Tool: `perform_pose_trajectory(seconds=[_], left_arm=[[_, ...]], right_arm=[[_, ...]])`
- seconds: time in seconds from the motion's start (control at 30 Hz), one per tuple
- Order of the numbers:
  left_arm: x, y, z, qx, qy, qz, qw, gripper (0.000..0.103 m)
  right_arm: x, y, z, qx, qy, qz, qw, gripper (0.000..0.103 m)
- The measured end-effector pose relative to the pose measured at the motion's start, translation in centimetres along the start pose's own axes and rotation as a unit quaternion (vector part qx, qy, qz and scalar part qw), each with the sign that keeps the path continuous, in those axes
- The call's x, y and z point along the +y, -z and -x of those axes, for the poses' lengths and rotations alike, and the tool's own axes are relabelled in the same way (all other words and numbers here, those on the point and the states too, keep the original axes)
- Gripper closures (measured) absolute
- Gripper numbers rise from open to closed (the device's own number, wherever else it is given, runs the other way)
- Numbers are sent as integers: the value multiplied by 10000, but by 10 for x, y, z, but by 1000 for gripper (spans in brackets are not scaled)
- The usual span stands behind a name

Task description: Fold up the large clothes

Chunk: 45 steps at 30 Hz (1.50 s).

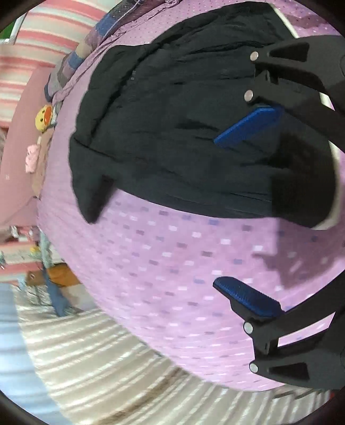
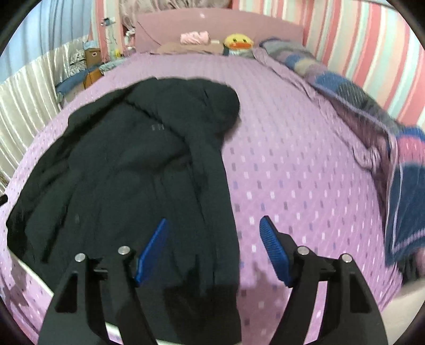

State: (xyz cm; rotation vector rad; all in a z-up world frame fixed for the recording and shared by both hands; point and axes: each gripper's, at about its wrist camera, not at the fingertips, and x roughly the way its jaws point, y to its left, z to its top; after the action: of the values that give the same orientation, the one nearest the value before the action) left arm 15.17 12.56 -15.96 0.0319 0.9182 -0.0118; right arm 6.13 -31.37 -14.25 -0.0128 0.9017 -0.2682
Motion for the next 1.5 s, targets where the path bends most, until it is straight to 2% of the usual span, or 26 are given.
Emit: perform_pose_trajectory(seconds=[0.17, 0.27, 0.37, 0.5, 0.67, 0.83, 0.87, 0.93, 1.07, 1.1, 1.13, 1.17, 1.2, 1.23, 1.33, 1.43, 1.5], left_arm=[[-20, -68, -1, -313, 88, -385, 9987, 3], [-42, -117, -20, -447, 124, -597, 9971, 3], [-55, -151, -44, -503, 172, -726, 9959, 3], [-67, -185, -85, -375, 185, -903, 9950, 3], [-97, -226, -164, -7, 184, -1006, 9948, 3], [-118, -231, -229, 347, -47, -1240, 9917, 5], [-122, -230, -241, 431, -130, -1285, 9907, 8], [-123, -224, -269, 692, -287, -1334, 9882, 25], [-119, -219, -283, 622, -457, -1344, 9879, 40], [-118, -217, -283, 615, -469, -1340, 9880, 44], [-117, -216, -282, 596, -484, -1355, 9878, 48], [-117, -215, -281, 562, -517, -1398, 9872, 59], [-116, -213, -277, 528, -554, -1472, 9861, 71], [-115, -211, -273, 492, -593, -1545, 9850, 80], [-104, -209, -262, 516, -571, -1516, 9854, 91], [-89, -209, -249, 558, -537, -1433, 9866, 92], [-82, -207, -244, 566, -608, -1423, 9863, 92]], right_arm=[[27, -73, -28, -253, -274, 172, 9992, 31], [45, -109, -50, -323, -456, 228, 9982, 31], [58, -144, -76, -327, -687, 255, 9968, 31], [88, -193, -132, -216, -815, 490, 9952, 31], [131, -225, -205, -15, -889, 794, 9929, 31], [165, -239, -278, 498, -770, 1064, 9901, 31], [170, -237, -290, 621, -749, 1087, 9893, 31], [176, -233, -304, 763, -669, 1170, 9879, 31], [182, -225, -322, 793, -314, 1379, 9868, 32], [181, -225, -323, 776, -257, 1398, 9868, 35], [177, -223, -321, 735, -191, 1414, 9870, 50], [175, -224, -320, 687, -165, 1410, 9875, 61], [169, -226, -315, 642, -145, 1356, 9886, 79], [160, -228, -307, 549, -3, 1307, 9899, 91], [123, -233, -279, 265, 482, 1081, 9926, 94], [74, -229, -255, 228, 924, 912, 9913, 95], [33, -218, -242, 287, 1394, 825, 9864, 95]])
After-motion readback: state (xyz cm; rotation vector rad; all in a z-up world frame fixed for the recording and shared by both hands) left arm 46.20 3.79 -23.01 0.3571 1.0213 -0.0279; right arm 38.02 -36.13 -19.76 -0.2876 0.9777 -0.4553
